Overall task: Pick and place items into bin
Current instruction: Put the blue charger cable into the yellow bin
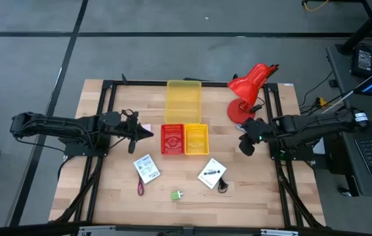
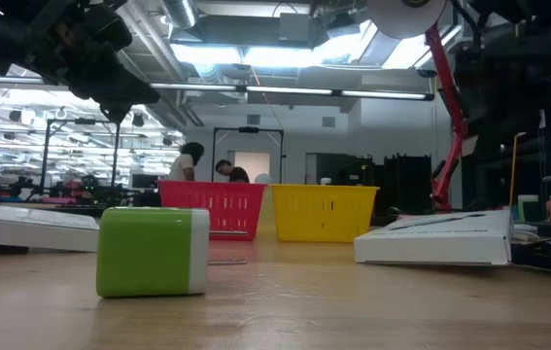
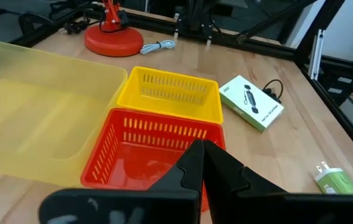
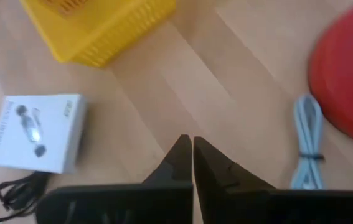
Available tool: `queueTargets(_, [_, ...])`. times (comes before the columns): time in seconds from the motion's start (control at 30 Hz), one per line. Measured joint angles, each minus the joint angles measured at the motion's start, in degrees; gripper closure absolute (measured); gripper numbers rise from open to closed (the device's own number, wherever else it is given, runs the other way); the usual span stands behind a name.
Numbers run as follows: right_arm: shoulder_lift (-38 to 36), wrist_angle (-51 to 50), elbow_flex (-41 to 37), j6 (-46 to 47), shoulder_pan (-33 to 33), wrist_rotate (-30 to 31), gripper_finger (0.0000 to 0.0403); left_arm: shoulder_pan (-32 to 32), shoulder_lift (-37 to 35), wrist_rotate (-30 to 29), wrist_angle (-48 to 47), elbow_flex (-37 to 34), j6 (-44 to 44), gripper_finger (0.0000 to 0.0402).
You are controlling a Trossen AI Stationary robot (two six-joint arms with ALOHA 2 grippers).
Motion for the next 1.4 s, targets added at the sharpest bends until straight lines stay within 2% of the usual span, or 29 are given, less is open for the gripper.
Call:
queueTargets(0.2, [1.31, -4.61, 0.06, 3.67, -0.02, 0.94, 0.0403, 0.0, -0.02, -0.1, -0.02, 0.01, 5.87, 0.0398])
queueTargets(0.37, [2.45, -5.55, 0.06, 3.07, -0.02, 4.6, 0.0403, 0.0, -0.02, -2.35, -0.01, 0.01, 10.98, 0.0398])
queueTargets(0.57, [6.6, -5.25, 0.06, 0.23, -0.02, 5.93, 0.0403, 0.0, -0.04, -5.22, -0.01, 0.01, 11.48, 0.0398])
queueTargets(0.77, [12.86, -5.13, 0.54, 0.66, -0.02, 5.77, 0.0403, 0.0, -0.04, -5.64, 0.0, 0.01, 11.45, 0.0398])
queueTargets(1.2, [21.91, -11.07, 9.56, 0.49, -0.02, 7.12, 0.0403, 0.01, -0.04, -5.73, 0.06, 0.01, 12.56, 0.0398])
queueTargets(1.4, [24.08, -14.8, 9.96, 2.16, -0.02, 7.12, 0.0403, 0.01, -0.04, -5.85, 0.13, 0.01, 15.04, 0.0398])
